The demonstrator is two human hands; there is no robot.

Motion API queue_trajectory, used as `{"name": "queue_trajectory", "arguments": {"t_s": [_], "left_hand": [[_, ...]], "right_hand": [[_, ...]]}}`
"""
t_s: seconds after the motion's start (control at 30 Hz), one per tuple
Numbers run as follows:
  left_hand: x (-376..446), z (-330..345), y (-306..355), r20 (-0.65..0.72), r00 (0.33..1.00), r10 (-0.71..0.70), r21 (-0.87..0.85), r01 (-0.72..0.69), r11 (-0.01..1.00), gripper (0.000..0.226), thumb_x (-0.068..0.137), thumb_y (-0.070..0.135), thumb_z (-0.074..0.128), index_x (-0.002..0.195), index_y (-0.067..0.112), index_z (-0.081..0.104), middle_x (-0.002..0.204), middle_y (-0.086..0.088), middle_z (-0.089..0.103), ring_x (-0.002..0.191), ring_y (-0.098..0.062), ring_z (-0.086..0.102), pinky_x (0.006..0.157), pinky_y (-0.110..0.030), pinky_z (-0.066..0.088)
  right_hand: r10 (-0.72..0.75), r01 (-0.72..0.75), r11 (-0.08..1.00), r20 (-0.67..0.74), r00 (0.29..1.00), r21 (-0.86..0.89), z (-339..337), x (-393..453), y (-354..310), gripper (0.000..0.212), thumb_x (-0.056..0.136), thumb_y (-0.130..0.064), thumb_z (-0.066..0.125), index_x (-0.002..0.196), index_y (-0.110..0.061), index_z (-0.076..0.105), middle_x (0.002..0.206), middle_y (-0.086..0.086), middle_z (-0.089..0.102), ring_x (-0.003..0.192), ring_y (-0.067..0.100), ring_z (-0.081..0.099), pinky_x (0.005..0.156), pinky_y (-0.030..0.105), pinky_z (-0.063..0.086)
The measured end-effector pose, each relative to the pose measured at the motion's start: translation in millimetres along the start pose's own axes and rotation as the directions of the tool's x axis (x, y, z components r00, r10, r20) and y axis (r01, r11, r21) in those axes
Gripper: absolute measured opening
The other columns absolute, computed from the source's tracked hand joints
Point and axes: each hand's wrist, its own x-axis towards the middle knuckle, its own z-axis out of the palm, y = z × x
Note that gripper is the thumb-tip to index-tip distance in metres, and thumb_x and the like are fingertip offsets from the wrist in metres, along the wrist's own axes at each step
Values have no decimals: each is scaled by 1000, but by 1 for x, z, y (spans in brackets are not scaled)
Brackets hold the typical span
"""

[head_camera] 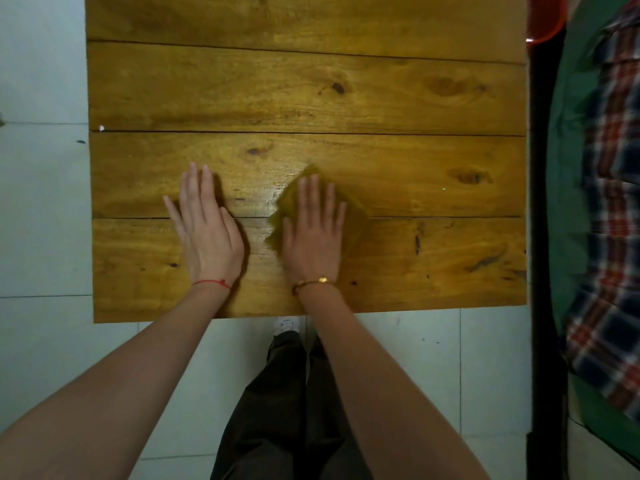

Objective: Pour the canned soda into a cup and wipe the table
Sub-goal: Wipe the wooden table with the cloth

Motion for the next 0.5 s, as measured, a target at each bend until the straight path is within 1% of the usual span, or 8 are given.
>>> {"name": "queue_trajectory", "arguments": {"t_s": [0.03, 0.1, 0.17, 0.2, 0.27, 0.37, 0.43, 0.5], "left_hand": [[3, -2, -2, 0, 1000, 7, 0, -7, 1000, 60, 98, 12, 30, 156, 10, 13, 164, -7, 13, 152, -21, 7, 122, -53, 1], [8, -3, -5, 17, 999, 33, 3, -33, 999, 59, 99, 12, 31, 156, 11, 13, 164, -7, 13, 153, -20, 6, 122, -53, 2], [17, -1, -5, 46, 997, 61, 5, -61, 998, 60, 100, 14, 31, 156, 12, 12, 165, -7, 11, 153, -20, 5, 122, -55, 2], [23, 0, -5, 58, 995, 75, 7, -76, 997, 60, 100, 14, 31, 156, 12, 12, 165, -7, 10, 153, -21, 4, 122, -55, 2], [34, 4, -2, 78, 991, 105, 13, -106, 994, 60, 99, 15, 31, 156, 12, 11, 165, -8, 9, 153, -23, 3, 121, -57, 1], [56, 13, 3, 93, 988, 123, 45, -128, 991, 61, 100, 16, 29, 157, 14, 9, 165, -7, 6, 153, -24, 1, 121, -58, 0], [70, 20, 5, 102, 988, 112, 76, -120, 990, 61, 100, 18, 29, 157, 15, 8, 165, -6, 5, 153, -25, 0, 120, -59, 1], [81, 26, 7, 114, 989, 91, 111, -104, 988, 61, 99, 19, 29, 157, 16, 8, 166, -4, 4, 153, -24, 0, 120, -60, 1]], "right_hand": [[-81, 81, 997, 34, 996, -7, 6, -13, -11, 63, 102, -42, 20, 155, -21, -6, 163, 1, -13, 149, 23, -14, 121, 46, -7], [-185, 186, 983, 68, 980, -9, 12, -30, -16, 61, 103, -42, 22, 155, -22, -2, 163, -2, -9, 150, 21, -12, 122, 44, -4], [-246, 249, 968, 86, 965, -23, 7, -27, -2, 60, 103, -42, 23, 155, -23, 0, 163, -3, -7, 150, 19, -11, 123, 42, -2], [-246, 251, 967, 88, 965, -43, 2, -22, 9, 60, 103, -43, 22, 155, -24, -1, 163, -3, -7, 150, 19, -11, 123, 42, -1], [-177, 180, 980, 50, 983, -81, -9, -2, 36, 61, 102, -43, 20, 155, -23, -2, 163, -2, -7, 150, 19, -10, 123, 42, -1], [-50, 47, 995, -37, 998, -84, -31, 49, 64, 61, 102, -42, 21, 156, -20, 3, 164, 1, -2, 150, 24, -6, 123, 44, 0], [28, -33, 996, -76, 997, -77, -42, 86, 69, 60, 102, -42, 19, 156, -19, 2, 164, 1, -2, 151, 25, -5, 123, 45, -1], [92, -102, 991, -113, 989, -85, -44, 115, 58, 61, 103, -43, 17, 156, -18, 0, 164, 1, -4, 150, 26, -6, 122, 46, -1]]}}
